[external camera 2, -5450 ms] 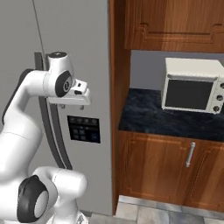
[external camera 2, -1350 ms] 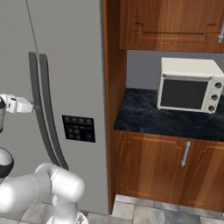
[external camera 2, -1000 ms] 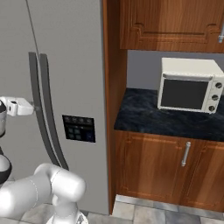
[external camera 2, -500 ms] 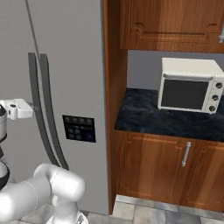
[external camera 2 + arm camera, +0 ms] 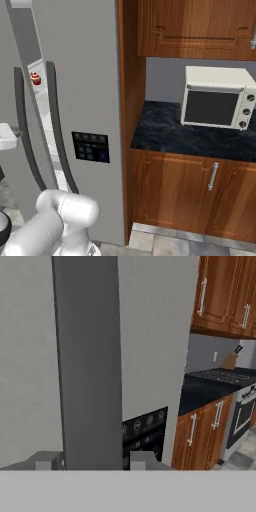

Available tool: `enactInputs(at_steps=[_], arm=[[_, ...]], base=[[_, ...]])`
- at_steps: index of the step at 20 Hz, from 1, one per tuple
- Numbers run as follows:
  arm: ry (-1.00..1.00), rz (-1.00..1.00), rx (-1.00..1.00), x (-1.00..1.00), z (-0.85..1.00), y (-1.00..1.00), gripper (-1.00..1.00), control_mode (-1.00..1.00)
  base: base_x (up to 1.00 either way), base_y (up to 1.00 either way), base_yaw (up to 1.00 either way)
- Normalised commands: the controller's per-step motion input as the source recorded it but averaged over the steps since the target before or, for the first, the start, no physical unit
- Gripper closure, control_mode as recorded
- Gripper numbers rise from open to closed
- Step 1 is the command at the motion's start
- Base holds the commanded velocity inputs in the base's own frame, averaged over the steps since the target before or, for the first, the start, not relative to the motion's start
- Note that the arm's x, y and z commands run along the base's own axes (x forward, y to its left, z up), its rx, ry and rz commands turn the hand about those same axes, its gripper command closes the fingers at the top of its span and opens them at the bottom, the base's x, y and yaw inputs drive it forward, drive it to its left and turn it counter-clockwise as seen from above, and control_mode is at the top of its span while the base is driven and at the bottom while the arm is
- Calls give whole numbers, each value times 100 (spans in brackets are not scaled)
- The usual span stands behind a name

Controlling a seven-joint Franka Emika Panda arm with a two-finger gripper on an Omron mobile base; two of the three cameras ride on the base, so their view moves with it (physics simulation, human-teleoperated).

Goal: Take the cupcakes from the fridge and place them on the empty tray on the dining counter.

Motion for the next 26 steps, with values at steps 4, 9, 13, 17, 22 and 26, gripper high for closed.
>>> enactInputs(at_steps=[4, 9, 13, 17, 22, 26], arm=[[0, 0, 0, -100, 19, 0, 100, -100], [0, 3, 2, -100, 15, 5, 100, -100], [0, 6, 3, -91, 14, 0, -100, -100], [0, 11, 7, -95, 12, -10, -100, -100], [11, 30, 13, -100, 0, -6, -100, -100], [14, 34, 18, -100, 4, 0, -100, -100]], base=[[0, 0, 0], [0, 0, 0], [0, 0, 0], [0, 0, 0], [0, 0, 0], [0, 0, 0]])
